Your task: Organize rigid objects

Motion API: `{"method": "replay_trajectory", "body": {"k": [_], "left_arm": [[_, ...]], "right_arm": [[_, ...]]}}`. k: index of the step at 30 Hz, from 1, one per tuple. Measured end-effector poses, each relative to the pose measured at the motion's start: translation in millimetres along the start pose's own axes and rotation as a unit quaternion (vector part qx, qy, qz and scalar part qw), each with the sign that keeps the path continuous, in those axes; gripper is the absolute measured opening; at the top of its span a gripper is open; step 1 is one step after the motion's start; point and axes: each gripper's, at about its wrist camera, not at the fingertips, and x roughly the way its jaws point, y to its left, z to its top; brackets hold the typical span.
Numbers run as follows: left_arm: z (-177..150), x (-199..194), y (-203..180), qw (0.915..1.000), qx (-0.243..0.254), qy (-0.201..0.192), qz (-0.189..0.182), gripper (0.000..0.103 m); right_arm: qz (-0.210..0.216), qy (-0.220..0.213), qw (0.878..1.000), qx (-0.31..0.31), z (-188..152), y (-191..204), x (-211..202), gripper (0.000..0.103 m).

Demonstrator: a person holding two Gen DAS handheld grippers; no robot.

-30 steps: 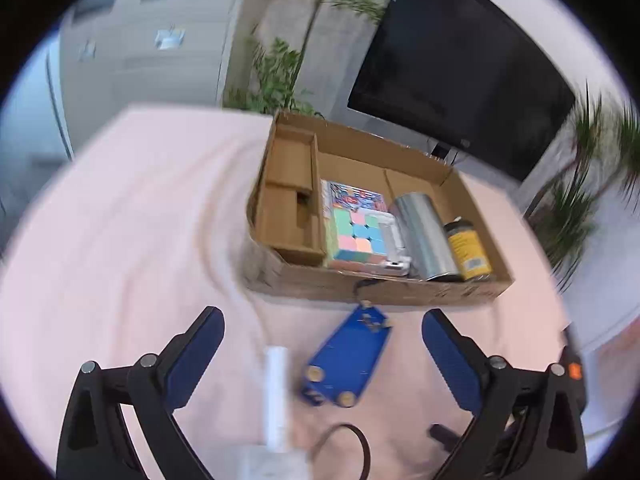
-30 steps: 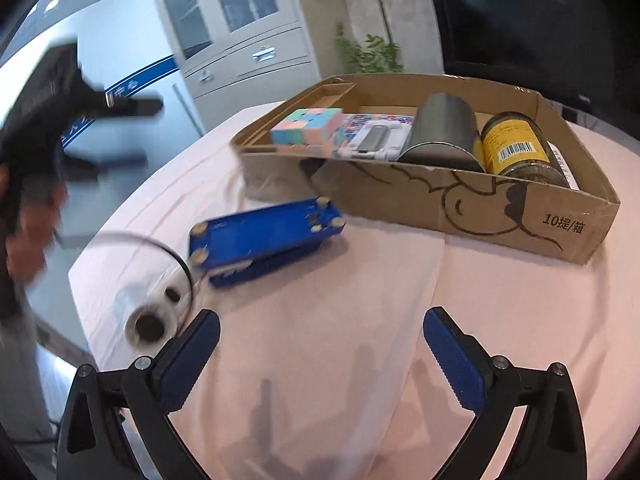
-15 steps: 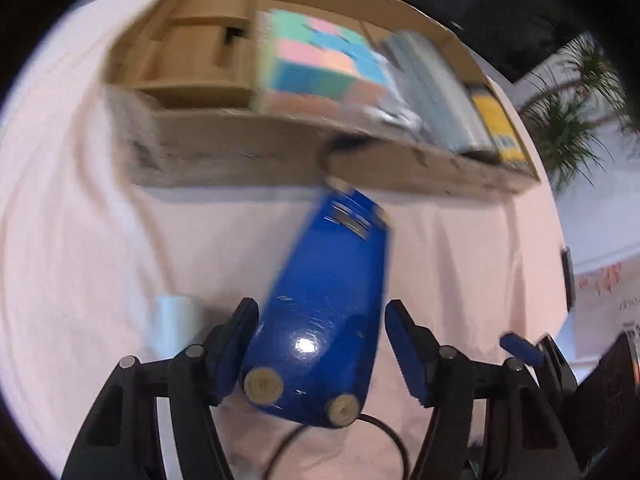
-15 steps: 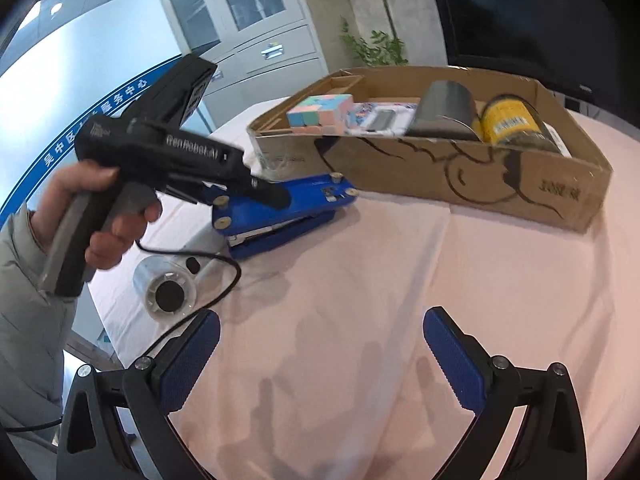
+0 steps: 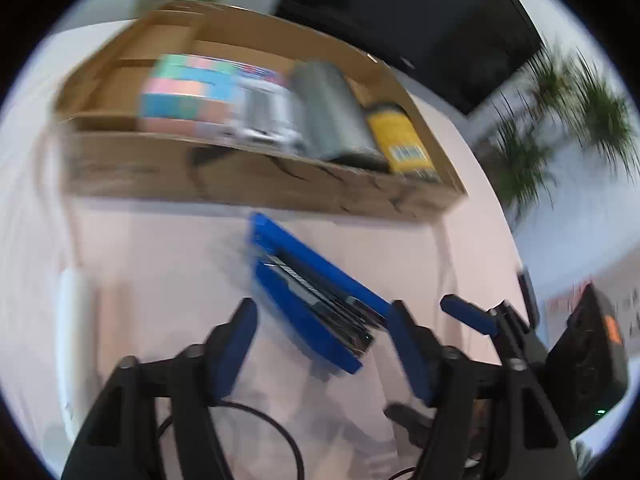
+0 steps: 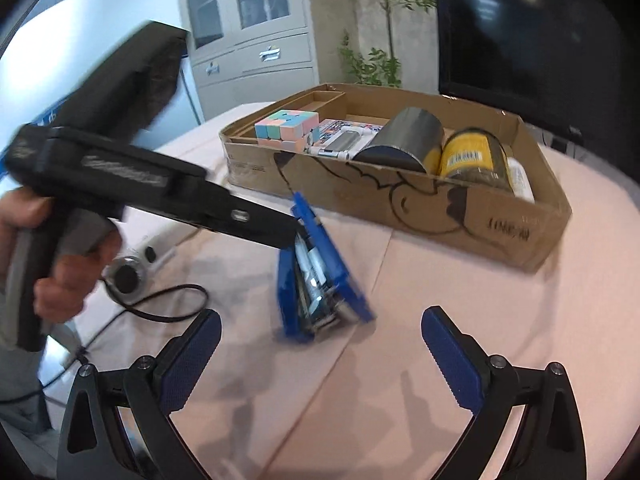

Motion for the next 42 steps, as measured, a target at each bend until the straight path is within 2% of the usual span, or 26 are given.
{"method": "replay_trajectory", "body": {"k": [4, 6, 7, 9, 10, 14, 16, 17, 18, 19, 20, 22, 23, 24, 27, 28, 31, 33, 36, 38, 39, 40, 41, 42], "left_arm": [[-8.9, -18.4, 23.4, 0.9982, -0.051, -0.033, 0.003, 0.071], [-10.9, -18.6, 31.1, 0.9978, -0.059, -0.030, 0.006, 0.071], [-10.8, -16.4, 35.1, 0.9977, -0.063, -0.026, 0.006, 0.071], [-11.1, -13.1, 39.0, 0.9977, -0.064, -0.021, 0.006, 0.071], [-11.4, -11.2, 39.2, 0.9979, -0.062, -0.019, 0.005, 0.071], [-10.1, -8.3, 38.5, 0.9981, -0.059, -0.016, -0.005, 0.071], [-9.0, -6.1, 38.0, 0.9981, -0.059, -0.014, -0.010, 0.071], [-7.9, -1.2, 34.0, 0.9981, -0.058, -0.012, -0.013, 0.071], [-7.7, 0.5, 33.1, 0.9981, -0.059, -0.010, -0.016, 0.071], [-7.6, 3.1, 31.4, 0.9981, -0.059, -0.007, -0.019, 0.071], [-7.4, 5.3, 30.2, 0.9981, -0.057, -0.005, -0.021, 0.071], [-7.8, 12.6, 25.0, 0.9983, -0.054, 0.000, -0.024, 0.071], [-7.5, 15.9, 23.3, 0.9982, -0.052, 0.002, -0.027, 0.071], [-7.2, 19.2, 21.5, 0.9982, -0.051, 0.005, -0.031, 0.071], [-6.9, 30.8, 15.1, 0.9981, -0.048, 0.012, -0.036, 0.071], [-6.9, 34.3, 12.8, 0.9981, -0.047, 0.015, -0.038, 0.071], [-6.6, 40.3, 6.7, 0.9980, -0.043, 0.020, -0.043, 0.071], [-6.8, 41.1, 3.8, 0.9981, -0.039, 0.019, -0.043, 0.071], [-7.0, 42.6, 2.4, 0.9984, -0.036, 0.019, -0.041, 0.071], [-6.0, 45.0, 2.1, 0.9980, -0.042, 0.018, -0.045, 0.071], [-6.0, 46.7, 1.4, 0.9978, -0.042, 0.019, -0.046, 0.071], [-6.1, 49.2, -0.3, 0.9978, -0.040, 0.021, -0.048, 0.071], [-6.0, 50.8, -1.7, 0.9978, -0.038, 0.021, -0.049, 0.071], [-6.1, 51.9, -2.6, 0.9978, -0.037, 0.022, -0.051, 0.071]], "right_arm": [[0.033, 0.018, 0.999, -0.011, 9.6, 3.8, 29.7, 0.094], [0.037, 0.028, 0.999, -0.012, 10.6, 4.6, 45.2, 0.086], [0.036, 0.039, 0.999, -0.009, 11.2, 3.5, 54.9, 0.076], [0.017, 0.058, 0.998, -0.010, 11.4, 2.5, 69.1, 0.068], [0.011, 0.072, 0.997, -0.009, 11.1, 1.8, 75.1, 0.067], [0.009, 0.072, 0.997, 0.006, 10.8, 1.6, 70.6, 0.063], [0.030, 0.069, 0.996, 0.054, 9.5, -8.1, 64.6, 0.061], [0.059, 0.067, 0.990, 0.105, 8.0, -19.7, 59.7, 0.058], [0.098, 0.069, 0.979, 0.162, 4.9, -34.3, 55.7, 0.056], [0.132, 0.068, 0.964, 0.221, 0.0, -48.7, 51.4, 0.050], [0.155, 0.068, 0.947, 0.272, -6.2, -61.7, 48.0, 0.049], [0.189, 0.055, 0.918, 0.344, -22.1, -83.0, 39.6, 0.049], [0.183, 0.053, 0.917, 0.351, -26.9, -88.3, 34.2, 0.050], [0.169, 0.051, 0.923, 0.343, -27.8, -89.3, 29.4, 0.051], [0.071, 0.038, 0.956, 0.283, -17.9, -86.9, 0.5, 0.063], [0.049, 0.037, 0.960, 0.274, -15.3, -86.6, -4.5, 0.070], [-0.030, 0.025, 0.976, 0.217, -4.0, -86.5, -20.8, 0.072], [-0.049, 0.036, 0.980, 0.192, -0.4, -84.7, -21.2, 0.072], [-0.023, 0.038, 0.986, 0.158, 8.2, -75.3, -23.9, 0.072], [-0.029, 0.039, 0.991, 0.126, 11.6, -62.6, -20.8, 0.071], [-0.036, 0.044, 0.992, 0.113, 12.6, -57.7, -13.6, 0.069], [-0.040, 0.060, 0.991, 0.114, 12.9, -57.2, -3.2, 0.057], [-0.049, 0.073, 0.989, 0.117, 12.1, -55.4, 6.6, 0.040], [-0.066, 0.087, 0.987, 0.120, 12.7, -57.8, 16.7, 0.034]]}}
